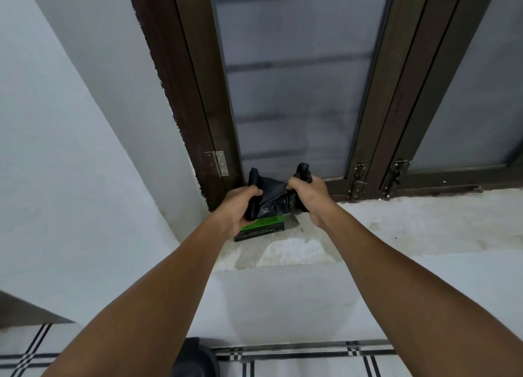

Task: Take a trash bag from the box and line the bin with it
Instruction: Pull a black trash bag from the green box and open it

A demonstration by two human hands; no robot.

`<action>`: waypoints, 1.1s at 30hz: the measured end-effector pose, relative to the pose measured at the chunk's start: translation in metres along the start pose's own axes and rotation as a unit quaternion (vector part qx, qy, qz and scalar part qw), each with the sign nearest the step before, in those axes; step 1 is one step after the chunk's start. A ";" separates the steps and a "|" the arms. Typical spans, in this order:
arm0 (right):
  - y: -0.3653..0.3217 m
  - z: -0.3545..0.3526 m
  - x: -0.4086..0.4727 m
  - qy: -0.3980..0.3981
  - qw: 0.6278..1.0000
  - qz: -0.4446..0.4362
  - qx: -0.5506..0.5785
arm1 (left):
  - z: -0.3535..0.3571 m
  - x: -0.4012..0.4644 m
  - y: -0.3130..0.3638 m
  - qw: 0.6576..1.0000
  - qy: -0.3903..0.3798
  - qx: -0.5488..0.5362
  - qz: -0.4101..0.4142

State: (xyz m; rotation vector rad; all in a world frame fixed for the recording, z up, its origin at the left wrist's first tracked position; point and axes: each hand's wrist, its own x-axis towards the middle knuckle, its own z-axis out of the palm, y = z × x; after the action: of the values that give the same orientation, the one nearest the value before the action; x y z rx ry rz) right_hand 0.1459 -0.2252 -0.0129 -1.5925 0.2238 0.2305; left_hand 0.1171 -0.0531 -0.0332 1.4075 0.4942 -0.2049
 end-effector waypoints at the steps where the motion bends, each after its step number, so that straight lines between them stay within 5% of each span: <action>1: -0.001 0.000 0.001 -0.006 1.000 -0.003 0.007 | 0.000 0.000 0.000 1.000 -0.003 -0.010 -0.001; 13: 0.006 -0.002 0.011 0.034 0.998 0.020 0.050 | 0.003 -0.007 0.002 0.995 -0.064 -0.074 -0.034; 17: 0.009 -0.008 0.008 -0.066 0.993 0.071 0.061 | 0.003 -0.006 0.000 0.996 -0.070 -0.053 -0.030; 21: 0.009 -0.014 0.006 -0.182 0.982 0.030 -0.045 | 0.003 -0.005 0.000 0.998 -0.055 -0.010 0.003; 27: 0.009 -0.013 0.012 -0.089 0.995 0.024 -0.028 | 0.005 -0.007 0.000 0.997 -0.054 -0.051 -0.019; 33: 0.021 -0.019 0.022 -0.090 0.992 0.049 0.072 | 0.003 -0.010 0.006 0.994 -0.069 -0.084 -0.014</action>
State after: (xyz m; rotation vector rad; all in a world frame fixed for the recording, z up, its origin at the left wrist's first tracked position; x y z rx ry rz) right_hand 0.1611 -0.2451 -0.0381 -1.4106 0.1748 0.4235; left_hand 0.1120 -0.0568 -0.0231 1.2134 0.4067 -0.2755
